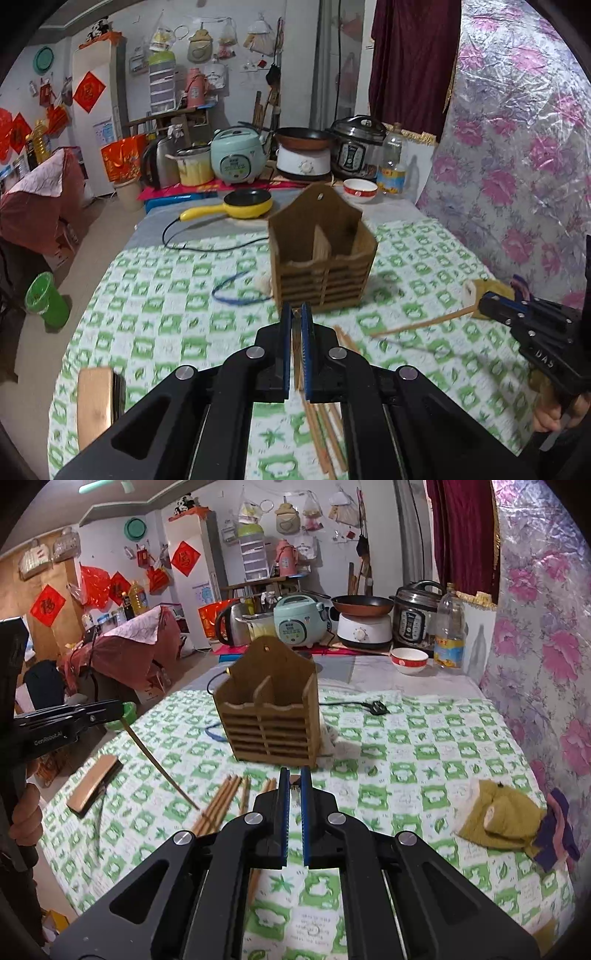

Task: Organize utensils
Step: 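Lift the held chopsticks with both tools and carry them over the wooden caddy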

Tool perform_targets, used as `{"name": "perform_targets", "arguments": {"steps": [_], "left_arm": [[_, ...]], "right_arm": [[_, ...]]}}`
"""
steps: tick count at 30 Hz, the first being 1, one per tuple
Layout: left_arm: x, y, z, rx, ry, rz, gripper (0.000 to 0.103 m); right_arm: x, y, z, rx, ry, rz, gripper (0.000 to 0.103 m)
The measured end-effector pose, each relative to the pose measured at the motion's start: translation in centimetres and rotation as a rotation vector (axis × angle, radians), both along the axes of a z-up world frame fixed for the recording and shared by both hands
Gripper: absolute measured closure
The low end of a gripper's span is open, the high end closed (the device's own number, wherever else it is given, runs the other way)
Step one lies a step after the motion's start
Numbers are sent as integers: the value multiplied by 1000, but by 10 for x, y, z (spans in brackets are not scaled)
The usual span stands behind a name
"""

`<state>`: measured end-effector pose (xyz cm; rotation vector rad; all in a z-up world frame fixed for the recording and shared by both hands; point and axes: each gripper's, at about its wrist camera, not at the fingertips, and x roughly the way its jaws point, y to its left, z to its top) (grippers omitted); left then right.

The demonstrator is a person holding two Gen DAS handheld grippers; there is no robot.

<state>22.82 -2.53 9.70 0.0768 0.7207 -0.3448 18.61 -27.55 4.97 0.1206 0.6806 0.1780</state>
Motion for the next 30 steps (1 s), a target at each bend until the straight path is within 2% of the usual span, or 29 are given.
{"name": "perform_targets", "arguments": {"steps": [3, 10, 13, 17, 22, 23, 24, 26, 30], "left_arm": [[11, -8, 16, -9, -10, -11, 97], [39, -23, 80, -45, -136, -2, 97], [58, -29, 96, -78, -156, 4, 97], [87, -40, 91, -72, -187, 42, 97], [123, -44, 45, -72, -112, 66, 97], [129, -44, 35, -63, -86, 71, 91], [133, -43, 26, -52, -58, 74, 77], [133, -36, 17, -41, -47, 98, 57], [118, -18, 22, -51, -66, 135, 44]], "right_arm": [[10, 4, 16, -8, -32, 2, 97], [38, 15, 75, -7, -146, 21, 97], [55, 17, 101, 13, -204, 12, 97], [85, 22, 114, 22, -241, -5, 97], [121, 28, 80, -3, -169, -33, 96], [126, 28, 70, -7, -145, -35, 94], [134, 27, 59, -4, -109, -28, 92], [136, 22, 52, -2, -86, -41, 92], [121, 14, 64, 8, -118, -57, 92]]}}
